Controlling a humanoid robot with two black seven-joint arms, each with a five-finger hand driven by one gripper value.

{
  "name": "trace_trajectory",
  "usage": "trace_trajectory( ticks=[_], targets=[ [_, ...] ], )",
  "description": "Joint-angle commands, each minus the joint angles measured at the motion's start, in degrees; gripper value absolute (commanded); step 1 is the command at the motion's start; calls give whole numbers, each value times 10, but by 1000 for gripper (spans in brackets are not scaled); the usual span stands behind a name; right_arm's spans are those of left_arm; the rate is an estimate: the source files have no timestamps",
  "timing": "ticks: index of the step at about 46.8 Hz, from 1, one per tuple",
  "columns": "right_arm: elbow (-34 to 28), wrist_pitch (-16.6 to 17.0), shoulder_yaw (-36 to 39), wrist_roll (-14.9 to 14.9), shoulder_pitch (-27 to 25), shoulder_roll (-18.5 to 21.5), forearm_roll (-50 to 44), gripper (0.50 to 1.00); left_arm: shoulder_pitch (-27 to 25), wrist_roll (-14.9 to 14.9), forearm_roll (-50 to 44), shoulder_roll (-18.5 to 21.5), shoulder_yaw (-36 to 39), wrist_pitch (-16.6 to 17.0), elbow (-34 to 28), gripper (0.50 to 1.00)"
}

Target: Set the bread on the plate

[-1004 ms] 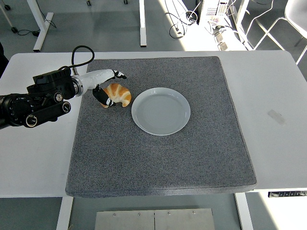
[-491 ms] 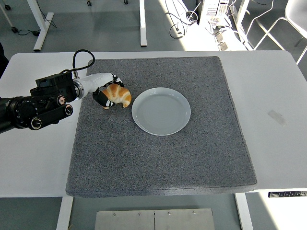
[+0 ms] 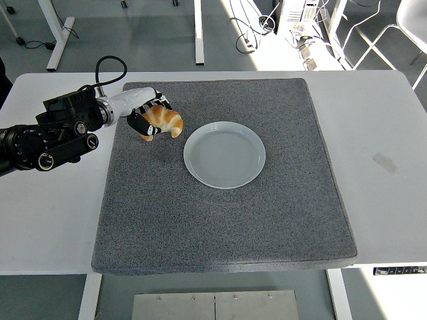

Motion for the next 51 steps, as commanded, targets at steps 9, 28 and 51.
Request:
trace_trajectory(
  ticks=[9,28,51],
  targets=[
    [0,0,0,-1,0,0,0,1000,-29,-1,2,8,-8,-3,-6,596],
    [0,0,0,0,0,0,0,1000,-70,-3,18,18,-22,-3,-28,598],
    [0,0,0,-1,0,0,0,1000,-56,1,48,-50,-41,-3,-65,601]
  ],
)
